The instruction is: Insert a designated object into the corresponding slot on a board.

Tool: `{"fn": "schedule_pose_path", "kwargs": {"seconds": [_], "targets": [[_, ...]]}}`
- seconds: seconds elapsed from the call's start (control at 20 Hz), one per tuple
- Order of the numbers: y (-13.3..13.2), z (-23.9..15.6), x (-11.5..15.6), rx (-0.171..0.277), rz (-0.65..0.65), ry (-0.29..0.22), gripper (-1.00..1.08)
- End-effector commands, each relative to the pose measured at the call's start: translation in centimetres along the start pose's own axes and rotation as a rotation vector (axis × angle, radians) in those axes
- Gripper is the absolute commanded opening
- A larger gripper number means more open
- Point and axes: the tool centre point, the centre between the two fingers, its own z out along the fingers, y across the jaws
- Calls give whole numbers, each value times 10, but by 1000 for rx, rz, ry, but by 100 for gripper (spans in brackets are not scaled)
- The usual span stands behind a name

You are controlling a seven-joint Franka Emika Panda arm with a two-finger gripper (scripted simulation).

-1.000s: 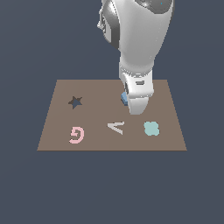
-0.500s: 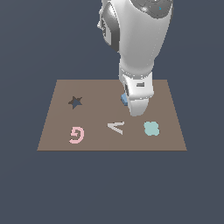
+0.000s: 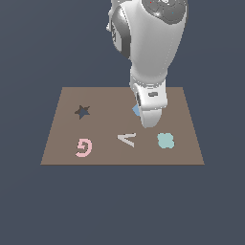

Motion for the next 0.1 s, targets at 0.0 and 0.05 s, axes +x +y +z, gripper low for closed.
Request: {"fn": "schedule_pose_path", "kwargs": {"seconds": [0.0,0.05], "targets": [[0,0,0,0,0,0,100],[0,0,0,0,0,0,100]]}}
